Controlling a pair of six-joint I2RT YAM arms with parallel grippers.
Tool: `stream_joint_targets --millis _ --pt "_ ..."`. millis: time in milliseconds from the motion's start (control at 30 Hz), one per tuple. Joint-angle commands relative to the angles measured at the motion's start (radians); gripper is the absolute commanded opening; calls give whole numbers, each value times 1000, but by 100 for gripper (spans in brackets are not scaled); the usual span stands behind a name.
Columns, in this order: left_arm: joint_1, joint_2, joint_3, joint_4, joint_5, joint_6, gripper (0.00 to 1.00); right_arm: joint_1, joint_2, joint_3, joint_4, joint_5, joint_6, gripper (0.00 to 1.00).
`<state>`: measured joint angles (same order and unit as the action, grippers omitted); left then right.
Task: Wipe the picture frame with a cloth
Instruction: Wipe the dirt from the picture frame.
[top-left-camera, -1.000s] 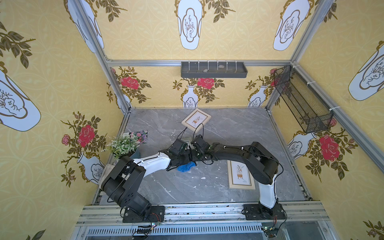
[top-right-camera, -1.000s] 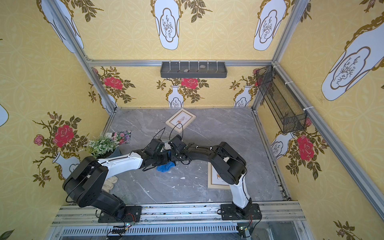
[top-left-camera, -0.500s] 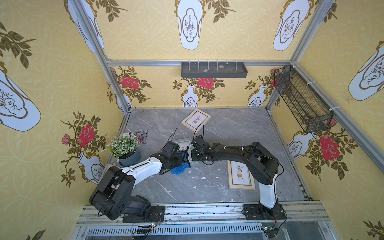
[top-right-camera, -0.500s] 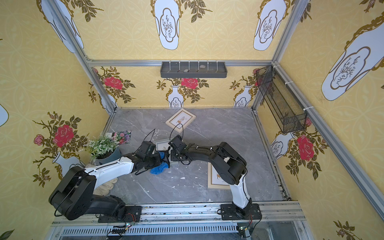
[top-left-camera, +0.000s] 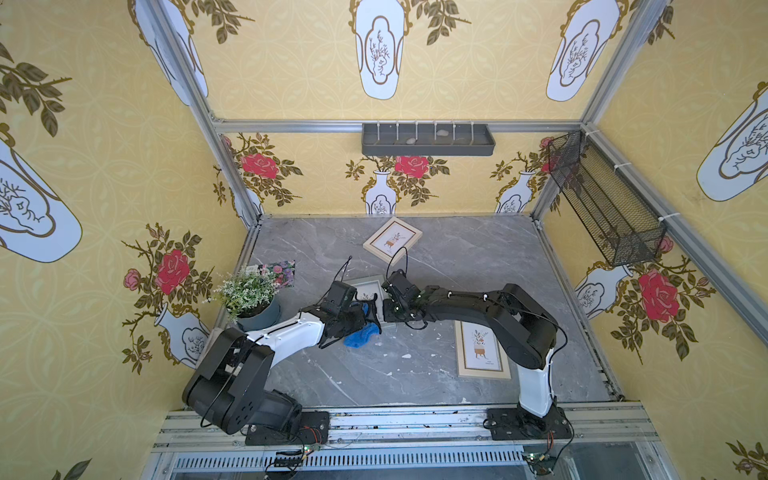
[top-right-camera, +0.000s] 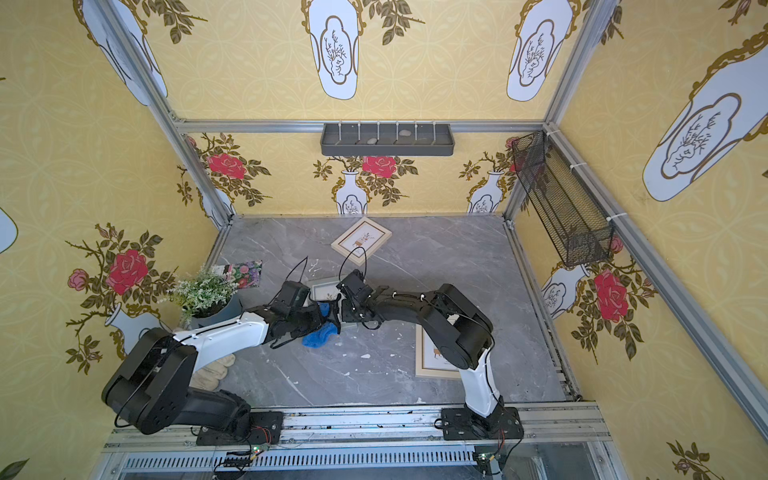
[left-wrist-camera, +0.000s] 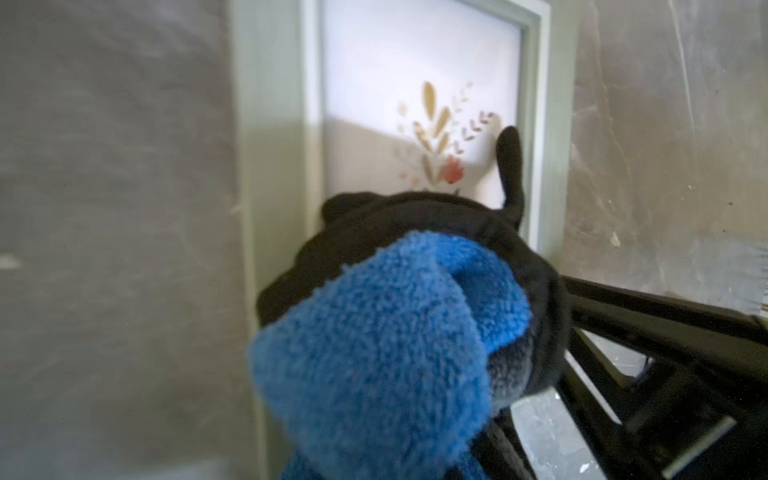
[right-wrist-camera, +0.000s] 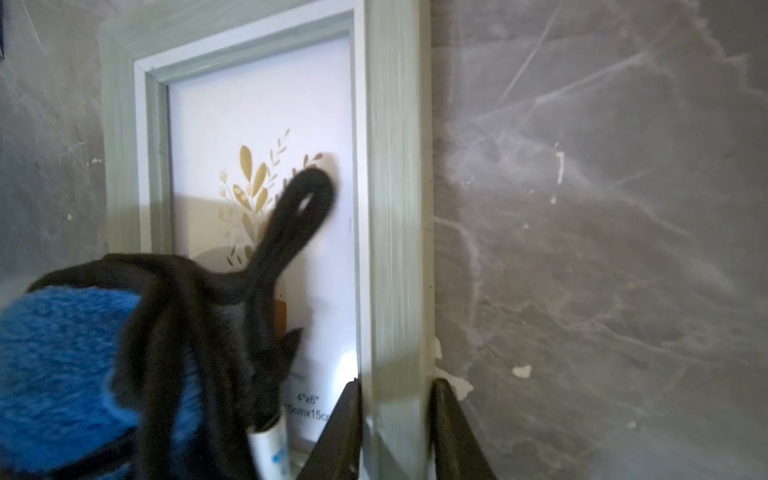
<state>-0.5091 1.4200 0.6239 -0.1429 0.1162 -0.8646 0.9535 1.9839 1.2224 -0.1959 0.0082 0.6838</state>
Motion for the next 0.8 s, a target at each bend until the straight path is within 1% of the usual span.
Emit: stream_joint_targets --millis 0,67,133,167,233,267,300,400,467,533,567,633,700,733,767 --pt "19 -32 9 -182 -89 62 0 -2 13 -12 -154 51 15 15" --pt "21 -38 43 -213 -127 85 0 -2 13 -12 -155 54 14 15" --pt "26 -16 71 -199 -134 107 0 -2 10 -12 -155 53 15 15" --pt "34 4 83 -181 -122 119 0 -2 10 -13 -154 54 14 15" --pt "57 68 116 -112 -48 148 0 -1 11 -12 -152 53 15 15" --pt "64 99 135 -89 -34 151 0 0 13 -9 -152 50 15 15" --pt "64 136 162 -70 -25 156 0 0 14 -6 -152 50 14 15" --pt "134 249 257 -59 -1 169 0 6 20 -1 -153 53 12 15" --pt "166 284 288 -51 -1 174 0 5 17 -1 -153 56 13 15" --pt "176 291 315 -91 -16 198 0 5 15 -3 -153 59 15 15" --pt "176 281 311 -97 -6 199 0 5 16 -6 -152 59 16 15" --pt "171 250 275 -88 68 185 0 5 15 -10 -147 59 20 15" --pt "132 216 236 -107 87 143 0 5 18 -9 -146 58 20 15" --pt "96 197 217 -132 66 134 0 5 20 -10 -145 57 21 15" --pt "79 181 200 -150 49 121 0 5 20 -12 -143 55 22 15"
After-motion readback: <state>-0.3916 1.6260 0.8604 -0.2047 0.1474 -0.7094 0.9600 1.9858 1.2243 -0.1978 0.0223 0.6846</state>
